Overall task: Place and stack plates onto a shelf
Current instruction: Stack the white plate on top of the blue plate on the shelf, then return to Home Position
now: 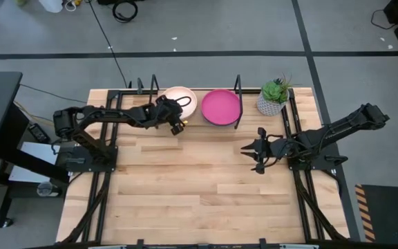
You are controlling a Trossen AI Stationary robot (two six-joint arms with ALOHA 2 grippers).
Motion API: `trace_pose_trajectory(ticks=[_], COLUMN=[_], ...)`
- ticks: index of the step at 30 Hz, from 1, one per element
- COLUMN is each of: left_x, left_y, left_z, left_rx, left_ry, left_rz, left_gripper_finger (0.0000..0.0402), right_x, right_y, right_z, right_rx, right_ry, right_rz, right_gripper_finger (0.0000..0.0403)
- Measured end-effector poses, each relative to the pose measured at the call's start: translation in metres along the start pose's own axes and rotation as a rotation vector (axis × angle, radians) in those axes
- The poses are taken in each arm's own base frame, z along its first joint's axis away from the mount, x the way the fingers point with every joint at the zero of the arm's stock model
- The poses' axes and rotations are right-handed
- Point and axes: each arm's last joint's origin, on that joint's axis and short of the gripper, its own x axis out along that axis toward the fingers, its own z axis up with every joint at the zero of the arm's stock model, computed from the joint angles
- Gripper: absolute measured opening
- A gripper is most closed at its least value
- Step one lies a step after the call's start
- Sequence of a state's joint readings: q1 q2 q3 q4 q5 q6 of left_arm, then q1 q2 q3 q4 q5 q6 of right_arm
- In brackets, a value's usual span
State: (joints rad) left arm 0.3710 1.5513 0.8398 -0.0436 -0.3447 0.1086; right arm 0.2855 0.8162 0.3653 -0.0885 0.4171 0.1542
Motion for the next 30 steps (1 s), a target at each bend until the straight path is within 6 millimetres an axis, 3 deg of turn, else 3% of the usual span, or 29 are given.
trace_pose_trajectory(ticks=[11, 15, 21, 25, 30], left_x=[-0.006, -0.032, -0.09, -0.114, -0.127], left_y=[-0.004, -0.002, -0.003, -0.008, -0.012], left_z=[0.003, 0.021, 0.04, 0.026, -0.013], left_rx=[0.021, 0.022, 0.028, 0.05, 0.043], left_ry=[-0.016, -0.167, -0.414, -0.463, -0.499], left_rz=[-0.013, -0.065, -0.229, -0.294, -0.333], left_gripper_finger=[0.0116, 0.0116, 0.0116, 0.0116, 0.0116], right_x=[0.0, -0.002, -0.017, -0.028, -0.038], right_y=[0.0, 0.0, -0.005, -0.009, -0.014], right_z=[0.001, 0.001, 0.01, 0.015, 0.017], right_rx=[0.0, -0.018, -0.038, -0.038, -0.022], right_ry=[-0.006, -0.013, -0.119, -0.186, -0.232], right_rz=[0.001, 0.004, -0.025, -0.011, -0.005], right_gripper_finger=[0.0084, 0.0084, 0.0079, 0.007, 0.0057])
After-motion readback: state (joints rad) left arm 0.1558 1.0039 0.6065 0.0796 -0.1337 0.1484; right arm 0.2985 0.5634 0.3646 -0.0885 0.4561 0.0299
